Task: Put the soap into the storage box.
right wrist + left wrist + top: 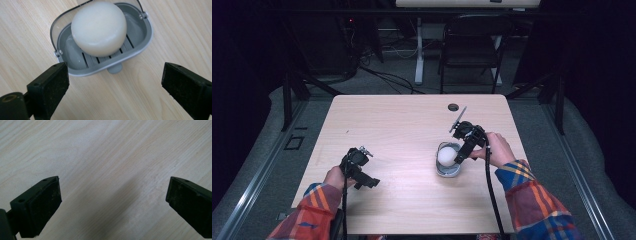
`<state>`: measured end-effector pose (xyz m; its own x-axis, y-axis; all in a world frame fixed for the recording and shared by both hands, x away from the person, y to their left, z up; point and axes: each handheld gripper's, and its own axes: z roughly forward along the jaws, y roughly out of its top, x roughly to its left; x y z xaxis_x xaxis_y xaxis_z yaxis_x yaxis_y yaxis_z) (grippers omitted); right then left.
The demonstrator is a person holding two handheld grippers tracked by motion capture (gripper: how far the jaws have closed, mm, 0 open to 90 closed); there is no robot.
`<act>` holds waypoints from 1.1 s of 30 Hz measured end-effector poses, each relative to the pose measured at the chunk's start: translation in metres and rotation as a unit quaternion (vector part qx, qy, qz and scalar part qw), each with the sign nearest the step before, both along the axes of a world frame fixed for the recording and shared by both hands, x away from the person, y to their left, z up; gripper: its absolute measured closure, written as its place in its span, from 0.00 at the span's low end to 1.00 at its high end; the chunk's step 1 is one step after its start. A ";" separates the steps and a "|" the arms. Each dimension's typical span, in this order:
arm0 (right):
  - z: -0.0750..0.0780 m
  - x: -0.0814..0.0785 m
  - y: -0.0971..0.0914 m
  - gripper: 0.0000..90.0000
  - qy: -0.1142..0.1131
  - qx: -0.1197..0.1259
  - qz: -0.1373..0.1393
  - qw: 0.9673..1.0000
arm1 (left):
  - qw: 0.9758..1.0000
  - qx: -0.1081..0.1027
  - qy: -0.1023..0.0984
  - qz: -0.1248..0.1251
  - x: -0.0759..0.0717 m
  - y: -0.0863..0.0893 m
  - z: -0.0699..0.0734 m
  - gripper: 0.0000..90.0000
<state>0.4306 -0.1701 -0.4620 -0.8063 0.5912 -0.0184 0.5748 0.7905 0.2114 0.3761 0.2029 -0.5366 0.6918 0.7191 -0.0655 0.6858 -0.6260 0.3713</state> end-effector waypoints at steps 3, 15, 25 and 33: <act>0.005 -0.003 -0.008 0.03 -0.009 0.003 -0.008 1.000 | 1.000 0.000 0.000 0.000 0.000 0.000 0.000 0.00; 0.012 -0.021 -0.054 0.00 -0.020 0.006 -0.046 0.999 | 1.000 -0.003 0.001 0.001 0.000 0.000 0.000 0.00; -0.002 -0.038 -0.093 0.00 -0.017 -0.004 -0.077 0.997 | 1.000 -0.002 -0.001 0.004 0.000 0.000 0.000 0.00; -0.026 -0.056 -0.120 0.00 -0.012 -0.014 -0.108 0.994 | 1.000 -0.002 -0.002 0.003 0.001 0.001 0.000 0.00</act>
<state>0.3744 -0.2904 -0.4876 -0.6593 0.7498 -0.0554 0.7270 0.6546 0.2075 0.3767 0.2036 -0.5363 0.6874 0.7234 -0.0652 0.6881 -0.6198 0.3773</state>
